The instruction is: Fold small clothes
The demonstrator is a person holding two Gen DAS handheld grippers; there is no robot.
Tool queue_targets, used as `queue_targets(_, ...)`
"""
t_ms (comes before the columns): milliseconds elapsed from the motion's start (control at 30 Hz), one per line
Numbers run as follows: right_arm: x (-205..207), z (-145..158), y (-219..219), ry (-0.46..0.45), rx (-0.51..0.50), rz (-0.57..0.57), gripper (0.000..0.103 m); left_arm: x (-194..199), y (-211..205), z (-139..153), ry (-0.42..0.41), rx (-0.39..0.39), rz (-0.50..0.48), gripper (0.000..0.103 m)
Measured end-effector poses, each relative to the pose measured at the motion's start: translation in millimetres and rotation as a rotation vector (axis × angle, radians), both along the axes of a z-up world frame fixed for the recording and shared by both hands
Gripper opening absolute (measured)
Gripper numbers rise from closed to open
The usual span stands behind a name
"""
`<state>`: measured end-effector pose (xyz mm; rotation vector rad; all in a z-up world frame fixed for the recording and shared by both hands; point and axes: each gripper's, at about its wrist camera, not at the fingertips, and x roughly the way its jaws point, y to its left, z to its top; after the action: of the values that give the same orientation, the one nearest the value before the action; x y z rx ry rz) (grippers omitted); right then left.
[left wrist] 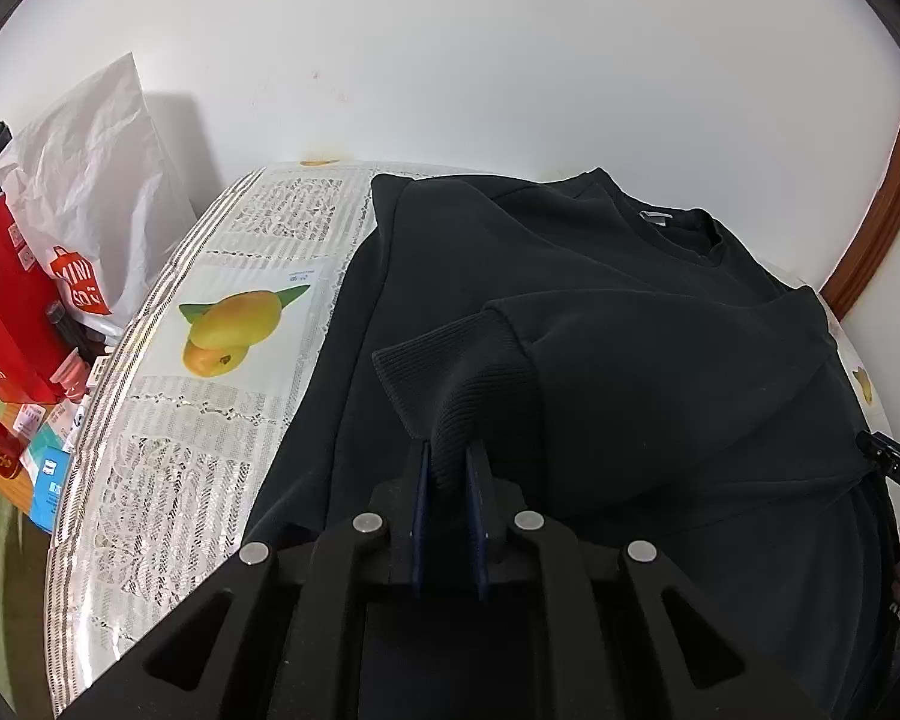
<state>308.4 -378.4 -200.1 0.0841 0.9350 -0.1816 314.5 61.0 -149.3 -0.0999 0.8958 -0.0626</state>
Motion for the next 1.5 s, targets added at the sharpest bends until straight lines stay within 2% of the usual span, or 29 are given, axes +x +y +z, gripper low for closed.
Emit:
queue_targets(133,-8,5,-3,-0.015,0.015,0.002,0.051,-2,-1,2,0.003,0.006,0.004,0.015)
queue_targets(400,-43,27,2,-0.042,-0.069,0.017,0.051,-28,0,13,-0.007,0.033,0.005,0.015)
queue_targets(500,-62,34,1,-0.037,-0.038,0.02,0.051,-46,-1,22,-0.028,0.077,0.021,0.015)
queue_targets(633,-92,40,3,-0.029,-0.034,0.014,0.051,-75,3,32,-0.03,0.022,0.023,0.015)
queue_targets(900,-155,49,6,-0.041,0.009,0.0,0.051,-143,2,42,-0.044,0.052,0.001,0.017)
queue_targets(1000,-172,49,3,-0.044,0.011,-0.008,0.051,-165,5,41,-0.044,0.05,0.008,0.023)
queue_targets(1133,-194,40,-1,-0.026,-0.003,-0.036,0.051,-191,12,36,-0.043,0.041,0.028,0.04)
queue_targets(1200,-204,30,-4,-0.012,0.033,-0.04,0.051,-202,16,30,-0.028,0.035,0.032,0.044)
queue_targets(1267,-212,21,-7,-0.006,0.049,-0.043,0.051,-211,21,22,-0.011,0.026,0.033,0.053)
queue_targets(1500,-231,-8,-8,0.022,0.07,-0.036,0.051,-226,34,-8,0.048,0.021,0.036,0.056)
